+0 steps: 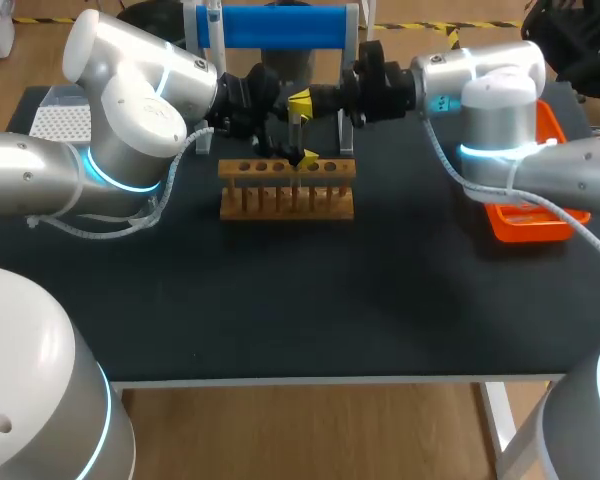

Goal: Invert the test tube, pick up the pipette, mount the tip to pipette, aspirate from beaker and dispense into the tube, eject the tip, return the pipette, and cap with the stopper.

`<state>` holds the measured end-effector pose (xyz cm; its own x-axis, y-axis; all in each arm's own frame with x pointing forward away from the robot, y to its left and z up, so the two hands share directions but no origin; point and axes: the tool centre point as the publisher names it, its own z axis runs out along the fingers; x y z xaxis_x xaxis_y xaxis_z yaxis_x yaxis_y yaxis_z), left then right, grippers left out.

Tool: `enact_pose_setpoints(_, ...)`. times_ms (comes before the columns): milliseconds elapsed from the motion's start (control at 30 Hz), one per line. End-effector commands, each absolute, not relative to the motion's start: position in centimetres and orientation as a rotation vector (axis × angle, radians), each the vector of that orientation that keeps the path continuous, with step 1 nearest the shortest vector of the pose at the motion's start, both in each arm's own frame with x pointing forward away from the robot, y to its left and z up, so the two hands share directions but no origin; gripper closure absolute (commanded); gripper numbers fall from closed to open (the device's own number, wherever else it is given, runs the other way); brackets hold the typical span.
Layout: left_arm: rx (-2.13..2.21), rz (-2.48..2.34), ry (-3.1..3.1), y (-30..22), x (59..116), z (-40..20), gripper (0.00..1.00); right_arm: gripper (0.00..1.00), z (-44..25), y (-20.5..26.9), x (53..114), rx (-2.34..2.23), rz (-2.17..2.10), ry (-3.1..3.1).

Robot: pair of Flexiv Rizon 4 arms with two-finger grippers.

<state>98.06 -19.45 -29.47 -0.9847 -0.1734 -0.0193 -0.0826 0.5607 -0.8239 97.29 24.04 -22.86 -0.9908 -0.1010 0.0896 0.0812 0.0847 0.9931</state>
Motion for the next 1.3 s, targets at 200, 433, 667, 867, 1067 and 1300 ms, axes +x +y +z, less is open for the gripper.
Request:
enact_pose_setpoints(200,-0.219,-1.410,2.692,-19.4,98.1,-29.4,0.00,1.00,-23.0,24.0,97.8,0.032,-2.075,-2.204)
enact_pose_setpoints(433,-0.219,-1.410,2.692,-19.4,98.1,-29.4,0.00,1.00,-20.5,23.2,98.0,0.049,-2.153,-2.156)
enact_pose_setpoints(667,-0.219,-1.410,2.692,-19.4,98.1,-29.4,0.00,0.58,-19.4,21.1,97.3,0.089,-2.156,-2.241)
enact_pose_setpoints(867,-0.219,-1.410,2.692,-19.4,98.1,-29.4,0.00,0.00,-19.1,17.6,96.9,0.065,-2.149,-2.325)
enact_pose_setpoints(1067,-0.219,-1.410,2.692,-19.4,98.1,-29.4,0.00,0.00,-19.5,14.0,96.6,0.031,-2.124,-2.426)
enact_pose_setpoints(1300,-0.219,-1.410,2.692,-19.4,98.1,-29.4,0.00,0.00,-21.0,10.2,96.1,-0.052,-2.091,-2.486)
